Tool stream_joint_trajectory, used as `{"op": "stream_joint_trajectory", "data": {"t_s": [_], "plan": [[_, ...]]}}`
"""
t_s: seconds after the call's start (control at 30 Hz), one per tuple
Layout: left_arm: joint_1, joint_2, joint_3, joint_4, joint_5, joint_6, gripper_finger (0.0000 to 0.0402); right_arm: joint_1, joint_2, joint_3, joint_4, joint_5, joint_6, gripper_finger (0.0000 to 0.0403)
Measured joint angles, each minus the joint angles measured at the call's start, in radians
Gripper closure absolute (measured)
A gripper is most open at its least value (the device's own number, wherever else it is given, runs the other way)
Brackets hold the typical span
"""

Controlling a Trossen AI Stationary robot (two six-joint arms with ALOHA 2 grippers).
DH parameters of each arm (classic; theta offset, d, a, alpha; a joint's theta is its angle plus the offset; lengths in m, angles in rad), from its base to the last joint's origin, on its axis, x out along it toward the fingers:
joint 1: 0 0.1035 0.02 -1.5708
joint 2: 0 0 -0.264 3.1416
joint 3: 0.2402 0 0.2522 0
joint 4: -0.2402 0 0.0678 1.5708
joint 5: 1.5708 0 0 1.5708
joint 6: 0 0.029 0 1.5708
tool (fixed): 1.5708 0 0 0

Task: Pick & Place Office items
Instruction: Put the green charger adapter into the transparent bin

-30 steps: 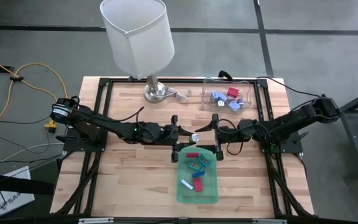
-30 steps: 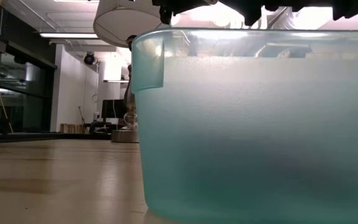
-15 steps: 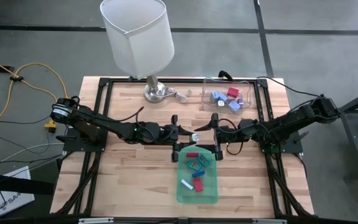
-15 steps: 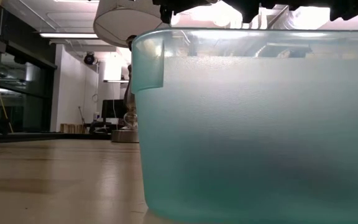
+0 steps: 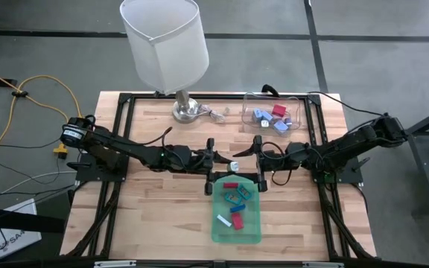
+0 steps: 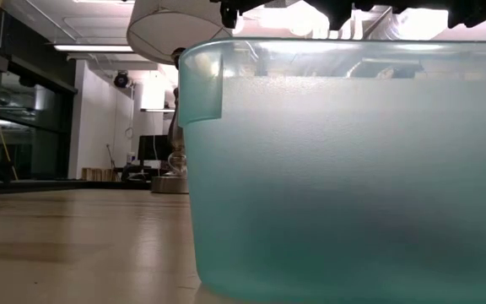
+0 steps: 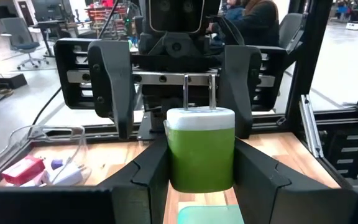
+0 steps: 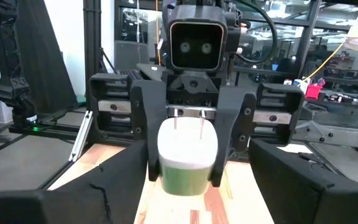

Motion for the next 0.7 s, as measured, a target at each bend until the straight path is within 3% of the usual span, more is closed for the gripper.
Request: {"op": "stream_joint_trajectory", "data": {"t_s": [0.7], "plan": [[0.024, 0.055, 0.000, 0.059, 0.001, 0.000, 0.0267, 0.000, 0.000, 0.000, -0.012, -0.004, 0.000, 0.0175]]}}
